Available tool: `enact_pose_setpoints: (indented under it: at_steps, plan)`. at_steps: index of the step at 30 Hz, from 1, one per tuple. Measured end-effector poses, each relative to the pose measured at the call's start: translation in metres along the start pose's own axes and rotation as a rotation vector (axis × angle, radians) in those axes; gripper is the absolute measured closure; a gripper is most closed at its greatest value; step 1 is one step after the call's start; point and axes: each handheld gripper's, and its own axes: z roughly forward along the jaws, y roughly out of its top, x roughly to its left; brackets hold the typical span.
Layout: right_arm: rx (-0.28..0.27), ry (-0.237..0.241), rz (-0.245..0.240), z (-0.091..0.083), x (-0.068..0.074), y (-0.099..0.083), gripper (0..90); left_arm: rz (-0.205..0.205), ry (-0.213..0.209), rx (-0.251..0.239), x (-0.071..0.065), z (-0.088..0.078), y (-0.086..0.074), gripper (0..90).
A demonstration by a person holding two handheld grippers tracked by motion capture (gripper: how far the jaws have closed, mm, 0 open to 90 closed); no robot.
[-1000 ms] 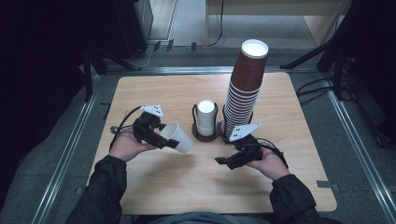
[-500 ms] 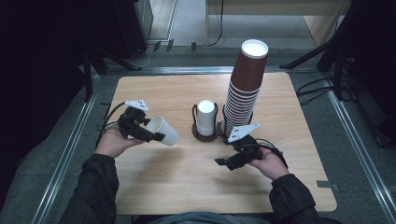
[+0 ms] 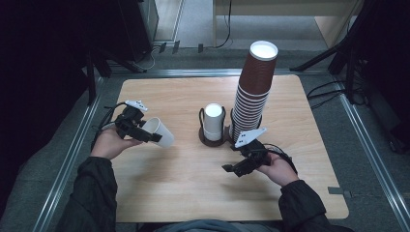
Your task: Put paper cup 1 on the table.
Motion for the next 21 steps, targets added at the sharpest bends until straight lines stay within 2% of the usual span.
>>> enact_pose_setpoints:
  at_steps: [3, 5, 7, 10, 13, 14, 16, 18, 19, 21]
  plan:
    - [0.001, 0.002, 0.000, 0.000, -0.001, 0.000, 18.8, -0.009, 0.009, -0.004, 0.004, -0.001, 0.000, 23.8]
    - [0.005, 0.003, -0.001, 0.001, 0.000, 0.000, 18.8, -0.024, 0.042, -0.002, 0.010, -0.002, 0.000, 23.7]
    - [0.005, 0.002, -0.002, 0.001, 0.000, 0.000, 18.8, -0.029, 0.053, 0.000, 0.012, -0.002, 0.000, 23.7]
    - [0.008, 0.004, -0.005, 0.001, 0.000, 0.000, 18.8, -0.040, 0.085, 0.033, 0.020, 0.001, 0.000, 23.3]
    - [0.010, 0.003, -0.004, 0.001, 0.000, 0.000, 18.8, -0.049, 0.093, 0.043, 0.023, 0.003, 0.000, 23.3]
    - [0.014, 0.005, -0.005, 0.002, 0.000, 0.000, 18.8, -0.049, 0.108, 0.060, 0.025, 0.005, -0.001, 23.3]
    - [0.018, 0.004, -0.006, 0.003, 0.000, 0.000, 18.8, -0.065, 0.095, 0.068, 0.028, 0.006, -0.002, 22.8]
    - [0.021, 0.008, -0.005, 0.003, 0.001, 0.000, 18.8, -0.073, 0.101, 0.077, 0.030, 0.006, -0.002, 22.9]
    - [0.020, 0.009, -0.006, 0.003, 0.001, 0.000, 18.8, -0.088, 0.129, 0.103, 0.033, 0.007, -0.003, 22.8]
    - [0.022, 0.009, -0.012, 0.004, 0.001, 0.000, 18.8, -0.079, 0.172, 0.142, 0.034, 0.007, -0.003, 22.8]
